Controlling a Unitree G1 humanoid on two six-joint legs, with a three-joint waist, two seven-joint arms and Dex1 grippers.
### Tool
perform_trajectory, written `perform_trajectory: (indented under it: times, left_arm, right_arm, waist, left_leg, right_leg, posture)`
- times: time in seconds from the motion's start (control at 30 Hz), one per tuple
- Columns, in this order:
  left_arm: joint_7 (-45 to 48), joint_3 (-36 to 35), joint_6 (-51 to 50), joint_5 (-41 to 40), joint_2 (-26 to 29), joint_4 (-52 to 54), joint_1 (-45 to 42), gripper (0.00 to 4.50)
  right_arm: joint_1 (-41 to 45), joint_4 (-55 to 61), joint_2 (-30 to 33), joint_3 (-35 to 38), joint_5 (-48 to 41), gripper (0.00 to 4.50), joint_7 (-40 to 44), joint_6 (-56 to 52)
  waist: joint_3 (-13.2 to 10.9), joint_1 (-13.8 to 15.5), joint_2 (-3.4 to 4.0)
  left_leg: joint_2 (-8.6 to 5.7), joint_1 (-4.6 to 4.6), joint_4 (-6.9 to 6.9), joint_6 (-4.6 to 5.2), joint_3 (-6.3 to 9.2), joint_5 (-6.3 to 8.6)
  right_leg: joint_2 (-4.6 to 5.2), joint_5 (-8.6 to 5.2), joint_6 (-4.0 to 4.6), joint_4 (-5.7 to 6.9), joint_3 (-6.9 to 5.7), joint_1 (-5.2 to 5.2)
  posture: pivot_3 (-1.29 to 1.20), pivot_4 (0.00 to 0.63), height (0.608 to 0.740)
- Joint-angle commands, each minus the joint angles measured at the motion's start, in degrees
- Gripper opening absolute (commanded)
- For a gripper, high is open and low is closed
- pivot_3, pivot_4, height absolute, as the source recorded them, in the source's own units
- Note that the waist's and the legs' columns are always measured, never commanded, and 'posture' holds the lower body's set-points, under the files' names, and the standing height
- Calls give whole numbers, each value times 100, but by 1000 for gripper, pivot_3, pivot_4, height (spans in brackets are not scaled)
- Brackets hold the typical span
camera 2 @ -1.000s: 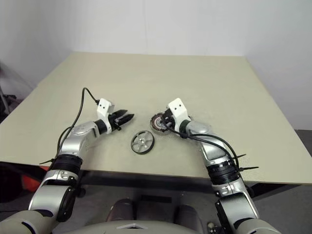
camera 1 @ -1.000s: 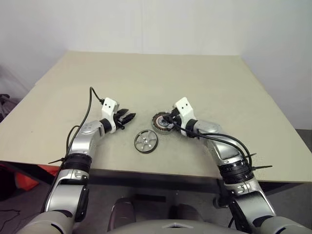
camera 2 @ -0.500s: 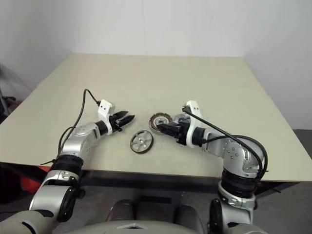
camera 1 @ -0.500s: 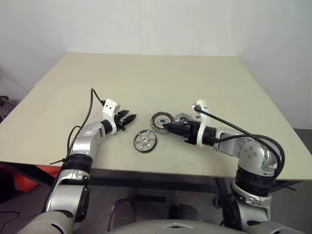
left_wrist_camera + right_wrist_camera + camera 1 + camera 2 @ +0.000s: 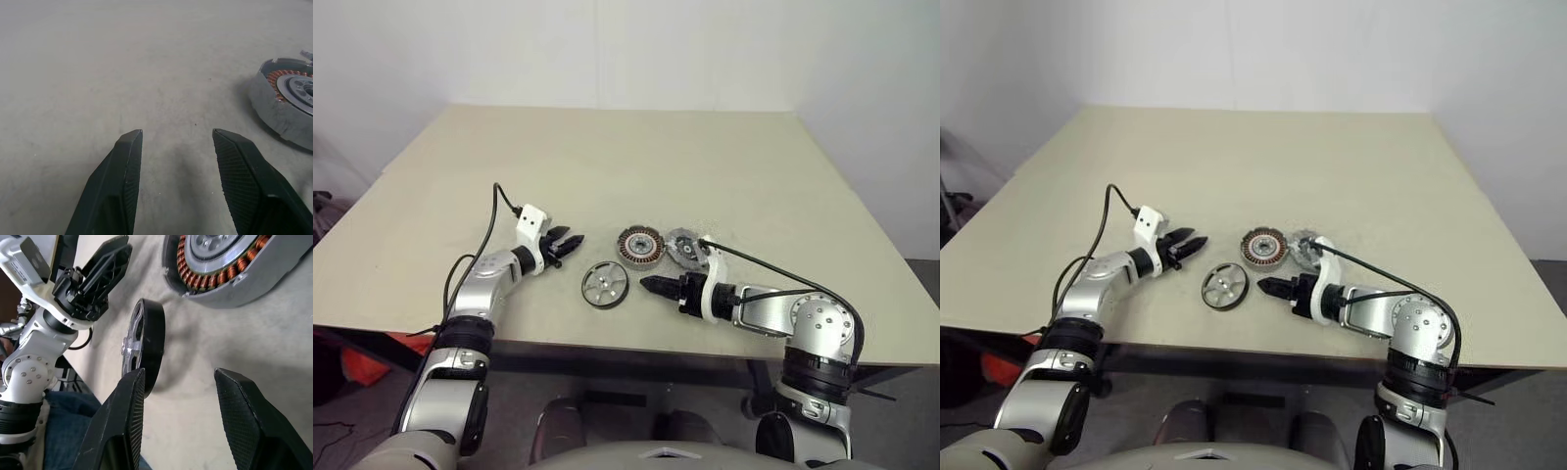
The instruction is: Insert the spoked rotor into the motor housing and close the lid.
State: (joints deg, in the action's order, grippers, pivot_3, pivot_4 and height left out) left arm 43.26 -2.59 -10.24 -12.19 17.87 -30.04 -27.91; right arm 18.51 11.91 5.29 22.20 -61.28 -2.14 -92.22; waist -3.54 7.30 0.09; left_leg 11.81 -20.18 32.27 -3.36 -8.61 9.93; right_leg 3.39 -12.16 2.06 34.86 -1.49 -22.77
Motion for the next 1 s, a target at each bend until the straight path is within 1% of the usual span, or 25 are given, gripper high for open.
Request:
perform_trajectory:
  times: [0.03, 0.17, 0.27, 0.47, 0.67, 0.77, 0.9, 0.93, 1.0]
  left_arm:
    - [4, -54, -4, -61, 83, 284, 8, 2434]
    - [14, -63, -50, -80, 101, 340, 24, 2434]
    - [33, -63, -84, -95, 110, 386, 29, 2434]
    - [46, -69, -139, -118, 132, 478, 64, 2434]
    - [17, -80, -164, -120, 139, 507, 77, 2434]
    - [3, -81, -160, -119, 135, 510, 76, 2434]
    - [-10, -81, -146, -116, 128, 485, 62, 2434]
    - [-11, -80, -143, -115, 125, 476, 57, 2434]
    - [-16, -74, -133, -111, 111, 451, 47, 2434]
  right_arm:
    - [119, -53, -69, -66, -522, 2276, -469, -28]
    - [172, -227, -225, -111, -721, 2276, -777, -28]
    - [222, -364, -358, -141, -681, 2276, -891, -28]
    - [408, -752, -505, -56, -244, 2276, -758, -14]
    - [538, -867, -617, -38, 93, 2276, -608, 33]
    - [595, -836, -638, 46, 205, 1641, -539, 30]
    - [658, -807, -581, 149, 185, 314, -474, -28]
    - [670, -803, -567, 170, 136, 200, -470, -28]
    - [690, -755, -518, 211, -38, 202, -486, -28]
  waist:
    - [0, -1, 0]
    - [0, -1, 0]
    - [0, -3, 0]
    - [0, -3, 0]
    - [0, -3, 0]
    - [0, -3, 0]
    - [0, -2, 0]
    - [0, -2, 0]
    - [0, -2, 0]
  left_leg:
    - [0, 0, 0, 0, 0, 0]
    - [0, 1, 0, -2, 0, -1]
    - [0, -1, 0, -2, 0, -1]
    - [0, -5, -1, -2, 0, -1]
    - [0, -5, -3, -4, 0, -2]
    - [0, -6, -3, -4, 0, -2]
    - [0, -6, -4, -4, 0, -2]
    - [0, -6, -4, -4, 0, -2]
    - [0, -6, -4, -4, 0, -2]
  right_leg:
    - [0, 0, -1, 0, 0, 0]
    - [1, -1, -2, 0, 0, 0]
    - [0, -1, -2, -1, 0, -2]
    - [1, -1, -3, -3, 0, -4]
    - [0, -1, -4, -3, 0, -5]
    - [0, -1, -4, -3, 0, -6]
    - [0, -1, -4, -3, 0, -6]
    - [0, -1, -4, -3, 0, -6]
    - [0, -1, -4, -3, 0, -6]
  posture:
    - [0, 0, 740]
    - [0, 0, 740]
    - [0, 0, 740]
    - [0, 0, 740]
    - [0, 0, 740]
    - [0, 0, 740]
    - [0, 0, 740]
    - [0, 0, 740]
    - [0, 0, 740]
